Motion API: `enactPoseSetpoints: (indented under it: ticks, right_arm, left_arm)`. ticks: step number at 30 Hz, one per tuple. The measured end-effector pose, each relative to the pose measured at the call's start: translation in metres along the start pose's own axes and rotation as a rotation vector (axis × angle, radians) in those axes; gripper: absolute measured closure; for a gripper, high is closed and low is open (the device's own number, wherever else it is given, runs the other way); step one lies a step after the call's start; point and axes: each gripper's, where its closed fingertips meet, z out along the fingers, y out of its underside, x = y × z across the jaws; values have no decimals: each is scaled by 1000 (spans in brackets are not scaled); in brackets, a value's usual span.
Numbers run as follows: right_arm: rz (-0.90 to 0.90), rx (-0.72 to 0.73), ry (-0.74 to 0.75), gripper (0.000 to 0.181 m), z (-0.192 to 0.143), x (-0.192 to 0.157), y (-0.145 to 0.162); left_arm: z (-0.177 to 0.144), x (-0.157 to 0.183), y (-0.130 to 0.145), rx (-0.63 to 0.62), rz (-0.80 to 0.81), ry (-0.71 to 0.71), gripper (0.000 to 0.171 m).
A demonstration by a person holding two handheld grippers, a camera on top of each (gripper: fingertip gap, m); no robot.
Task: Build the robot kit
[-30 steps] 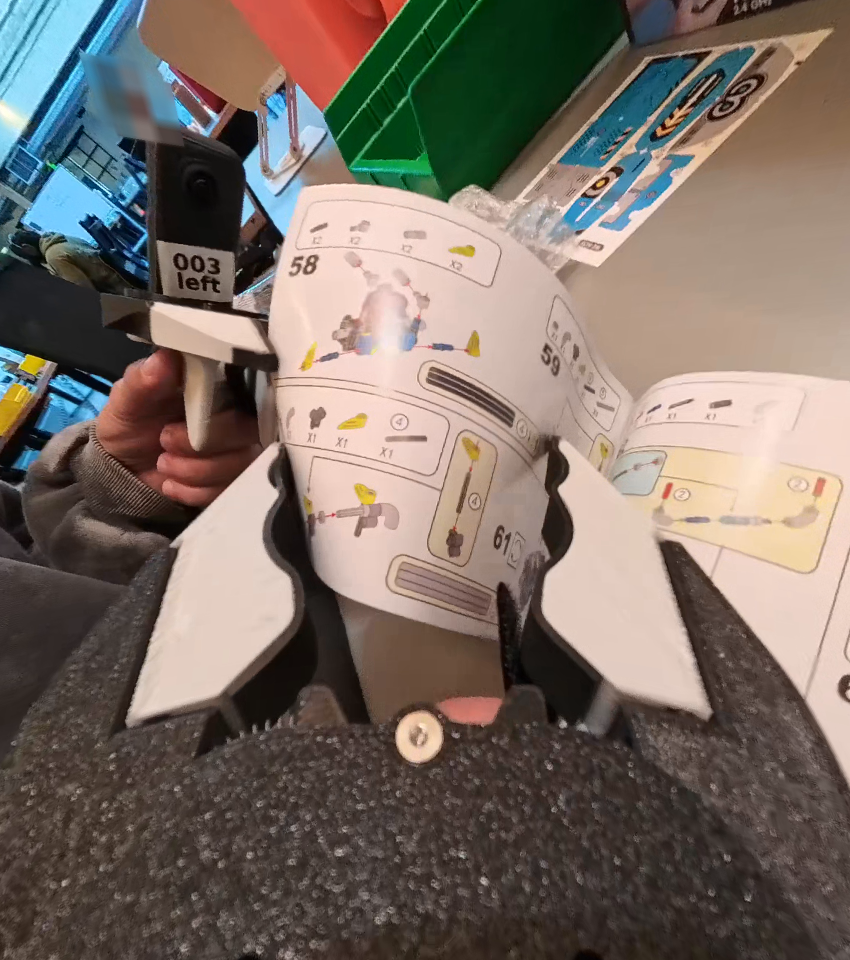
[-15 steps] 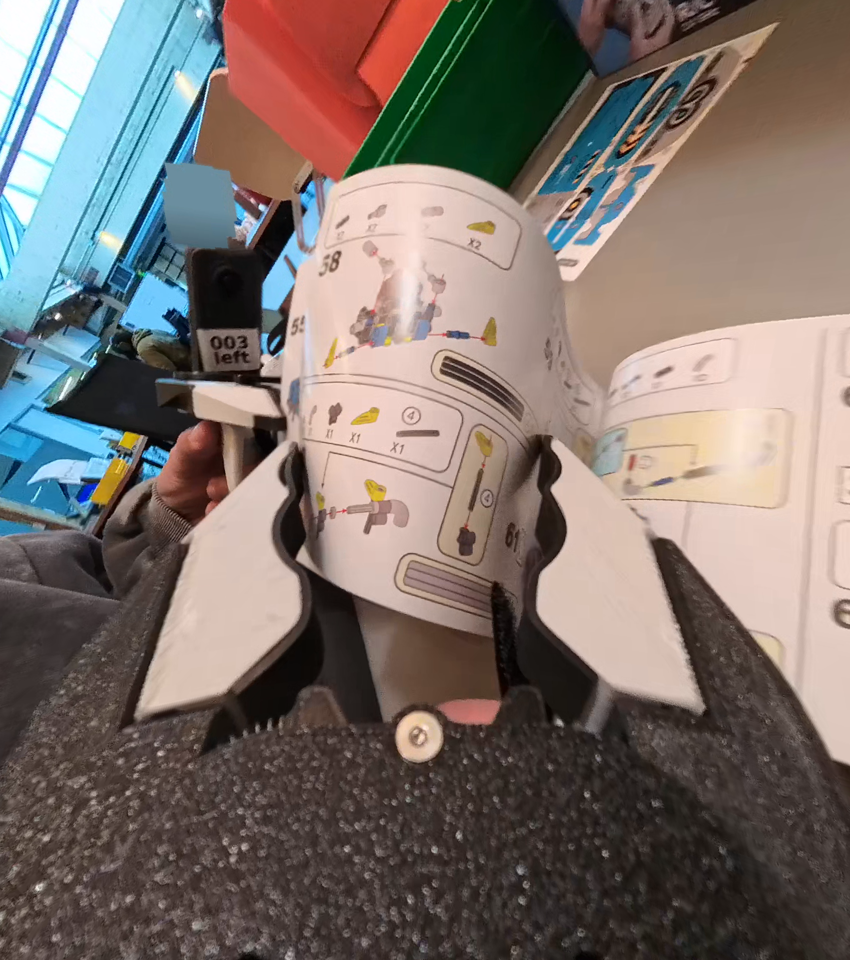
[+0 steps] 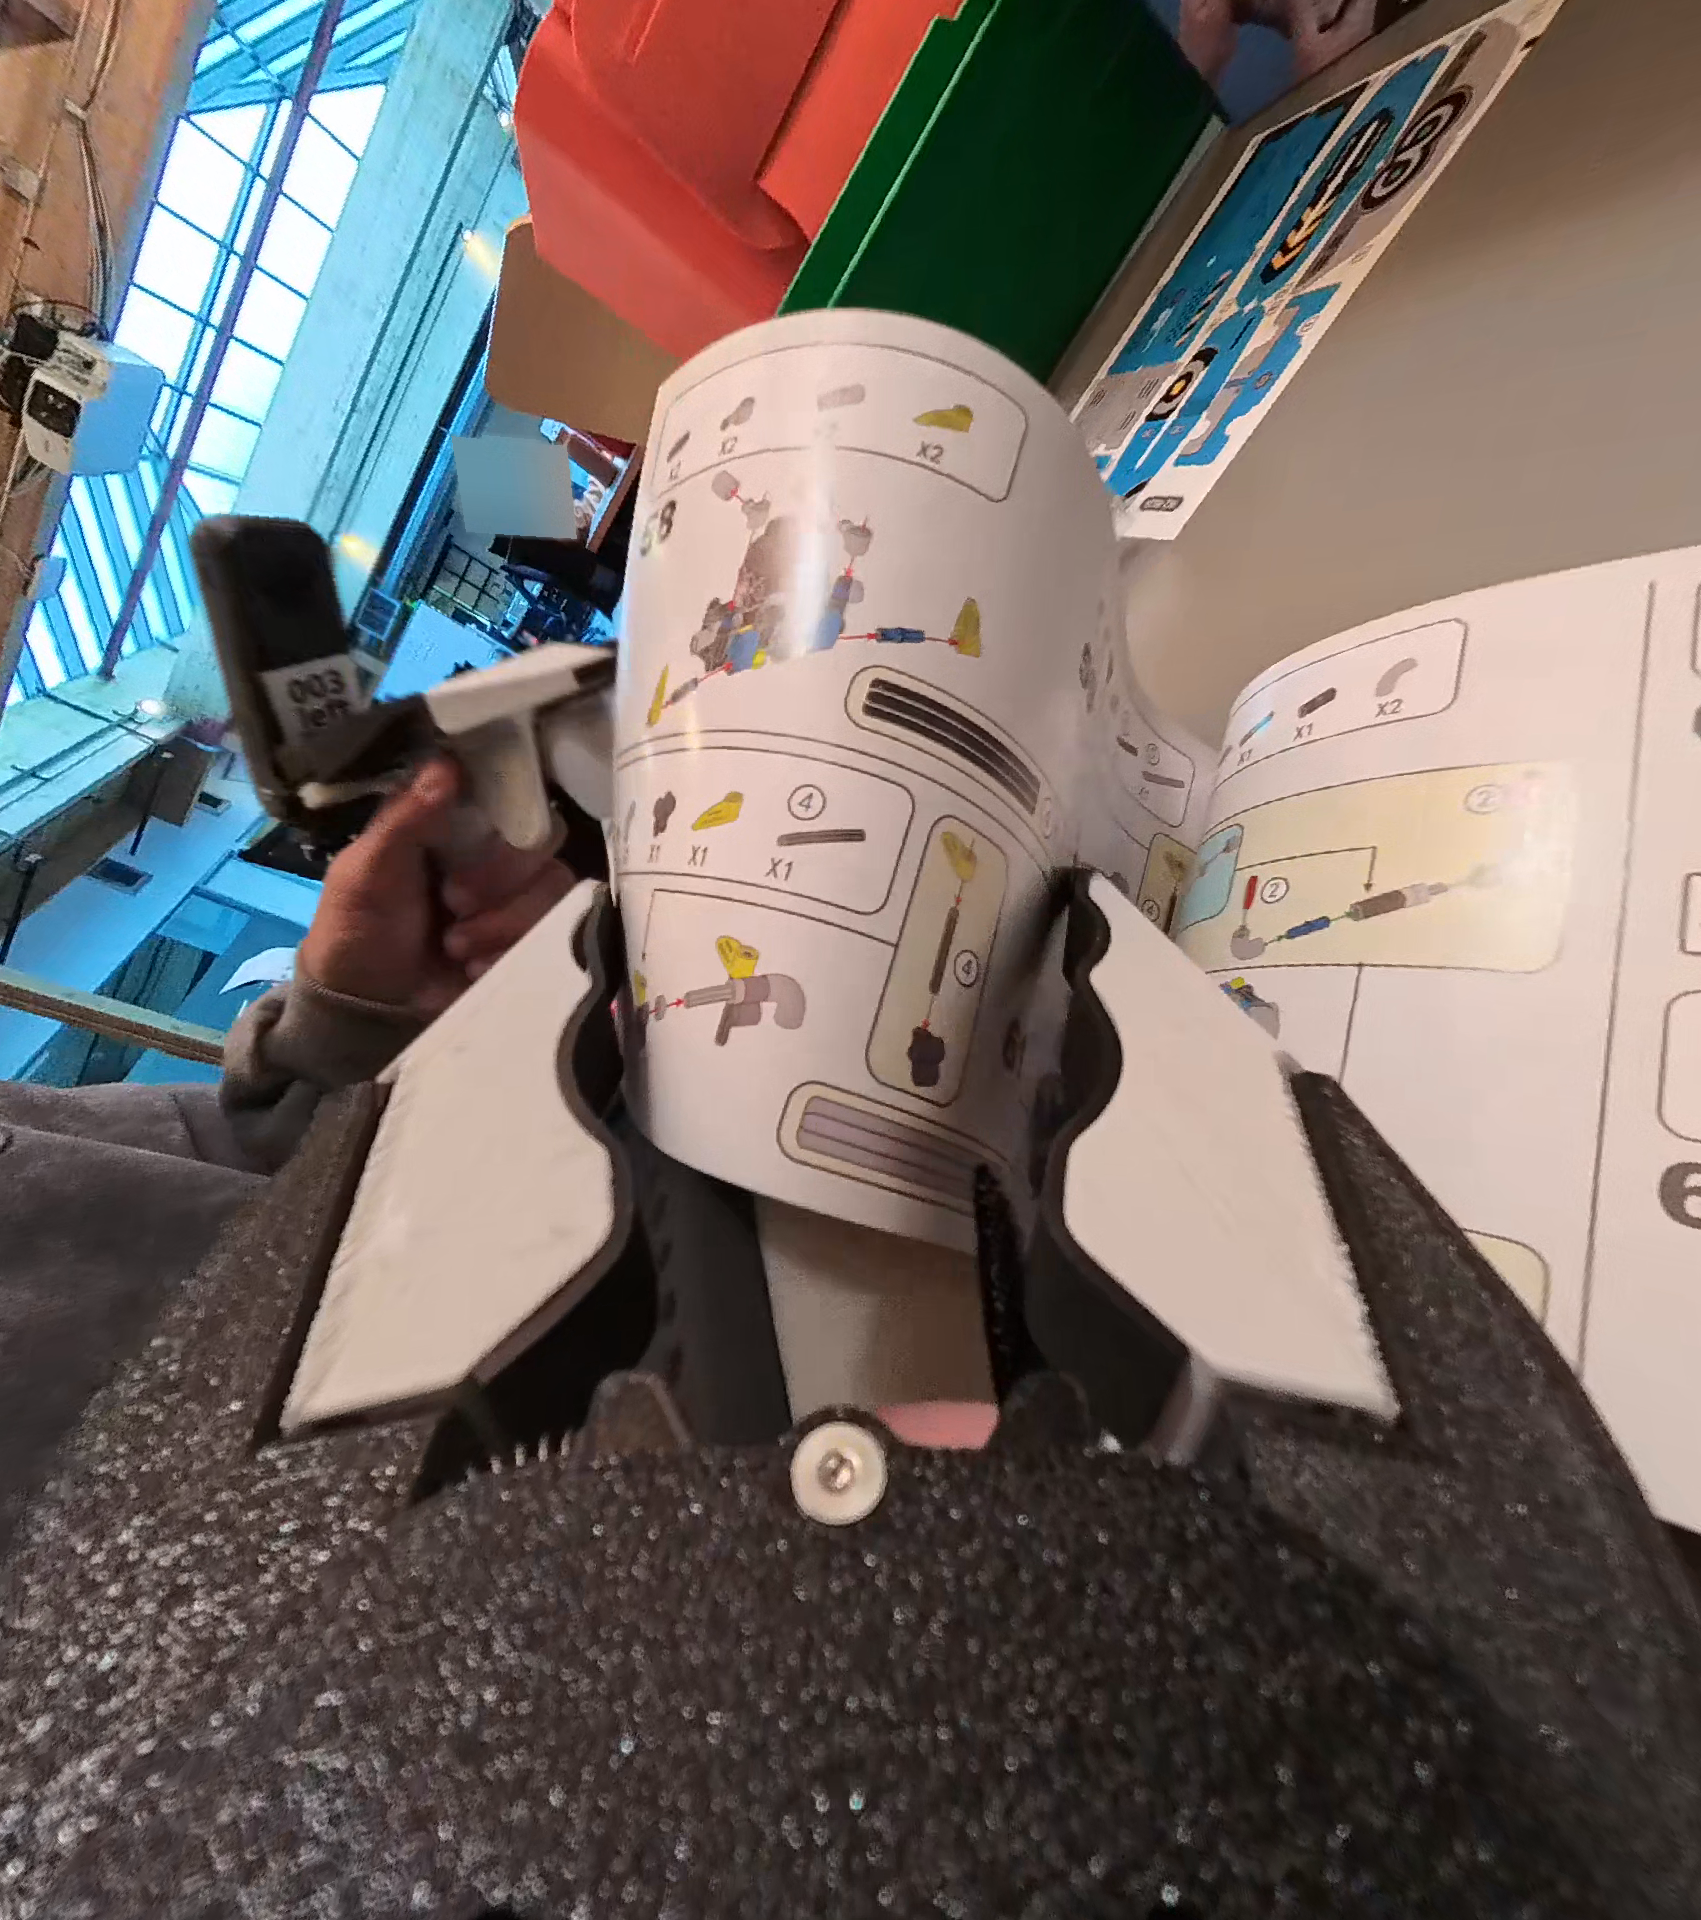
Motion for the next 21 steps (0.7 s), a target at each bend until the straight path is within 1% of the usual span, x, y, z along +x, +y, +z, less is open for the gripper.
enactPoseSetpoints:
  ticks: [1, 2, 3, 5, 6, 9, 10, 12, 13, 18, 21]
  right_arm:
    - [-3, 0, 1, 96, 1, 0, 0]
    - [-5, 0, 1, 96, 1, -1, 1]
    - [-5, -2, -2, 96, 2, -1, 1]
    - [-9, -7, -9, 95, 3, -3, 2]
    - [-13, -10, -9, 95, 3, -3, 3]
    - [-26, -11, 2, 95, 3, -3, 4]
    - [-24, -9, 6, 95, 3, -2, 4]
    - [-13, -4, 13, 96, 1, 1, 3]
    - [-4, -3, 16, 96, 1, 3, 3]
    - [13, -23, -11, 93, 3, 1, 6]
    - [17, -19, -15, 94, 2, 1, 5]
  left_arm:
    - [2, 12, -5, 22, 28, 35, 144]
    - [8, 30, -4, 21, 32, 111, 144]
    - [16, 51, 2, -6, -1, 222, 144]
    - [35, 88, 16, -86, -135, 450, 139]
    - [44, 97, 19, -104, -192, 511, 139]
    - [68, 104, 28, -130, -272, 577, 139]
    - [70, 109, 28, -125, -300, 616, 140]
    - [67, 120, 24, -110, -348, 706, 153]
    - [64, 123, 23, -103, -362, 734, 156]
    - [58, 121, 25, -91, -355, 738, 170]
    - [56, 119, 29, -99, -348, 733, 170]
